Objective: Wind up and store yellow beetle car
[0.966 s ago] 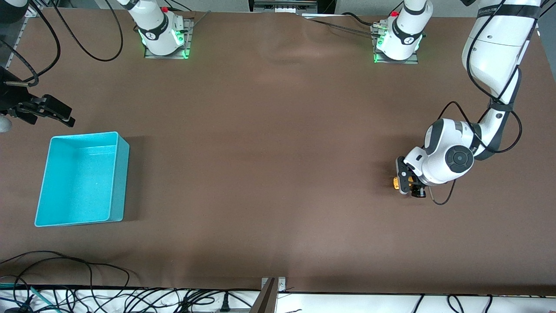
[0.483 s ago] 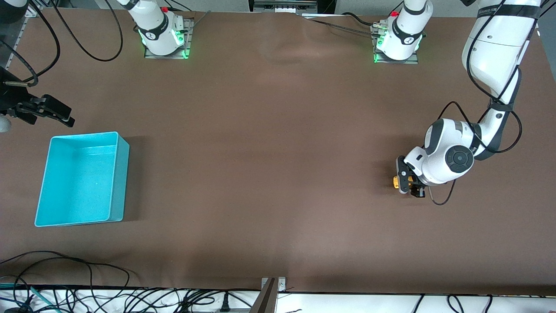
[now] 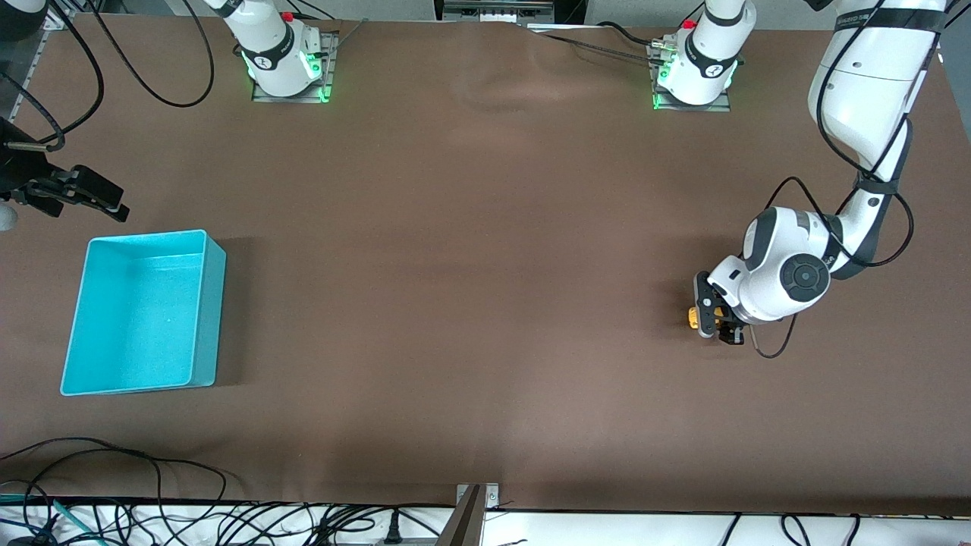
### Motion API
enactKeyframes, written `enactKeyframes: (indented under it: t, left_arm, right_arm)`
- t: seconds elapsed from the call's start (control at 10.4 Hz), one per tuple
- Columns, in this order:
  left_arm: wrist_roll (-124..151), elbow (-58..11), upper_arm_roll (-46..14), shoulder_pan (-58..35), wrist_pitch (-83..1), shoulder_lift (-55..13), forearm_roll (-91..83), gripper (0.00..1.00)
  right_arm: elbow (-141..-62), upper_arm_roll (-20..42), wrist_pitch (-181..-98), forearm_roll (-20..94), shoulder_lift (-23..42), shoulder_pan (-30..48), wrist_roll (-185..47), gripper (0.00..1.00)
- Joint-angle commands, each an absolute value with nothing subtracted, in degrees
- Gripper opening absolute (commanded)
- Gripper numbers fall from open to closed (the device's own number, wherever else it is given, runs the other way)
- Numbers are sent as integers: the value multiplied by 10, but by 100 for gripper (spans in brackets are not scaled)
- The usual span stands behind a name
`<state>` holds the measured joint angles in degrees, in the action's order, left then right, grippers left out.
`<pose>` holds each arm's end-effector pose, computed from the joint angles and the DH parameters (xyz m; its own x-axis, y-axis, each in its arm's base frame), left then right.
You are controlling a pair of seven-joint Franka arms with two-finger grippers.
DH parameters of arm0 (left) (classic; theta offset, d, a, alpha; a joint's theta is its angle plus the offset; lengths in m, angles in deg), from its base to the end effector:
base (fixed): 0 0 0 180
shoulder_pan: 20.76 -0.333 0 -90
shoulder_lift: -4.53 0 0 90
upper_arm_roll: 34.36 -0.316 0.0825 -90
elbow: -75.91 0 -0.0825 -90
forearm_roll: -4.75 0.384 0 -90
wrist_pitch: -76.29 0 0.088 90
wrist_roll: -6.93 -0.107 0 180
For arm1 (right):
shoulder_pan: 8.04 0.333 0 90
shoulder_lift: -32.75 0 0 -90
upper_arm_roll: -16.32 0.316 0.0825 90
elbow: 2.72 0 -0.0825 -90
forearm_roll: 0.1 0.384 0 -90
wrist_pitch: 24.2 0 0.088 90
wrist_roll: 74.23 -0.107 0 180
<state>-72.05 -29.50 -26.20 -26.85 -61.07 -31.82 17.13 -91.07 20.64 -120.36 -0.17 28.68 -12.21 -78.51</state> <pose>0.6365 -0.0169 0.1782 0.0148 -0.9979 -0.0631 -0.9981 -0.0184 0.0580 0.5866 -0.0002 0.6076 0.9953 -0.0724 0.0649 -0.0720 -0.9974 -0.0090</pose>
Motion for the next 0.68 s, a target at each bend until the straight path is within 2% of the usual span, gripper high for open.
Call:
enactKeyframes:
  t: [0.0, 0.58]
  left_arm:
    - [-754, -293, -259, -303, -613, -326, 187, 11]
    - [-890, -262, -266, -416, -618, -353, 189, 10]
  right_arm:
    - [-899, 207, -1200, -2, 284, -124, -791, 100]
    - [-891, 200, -1200, -2, 284, -124, -790, 100]
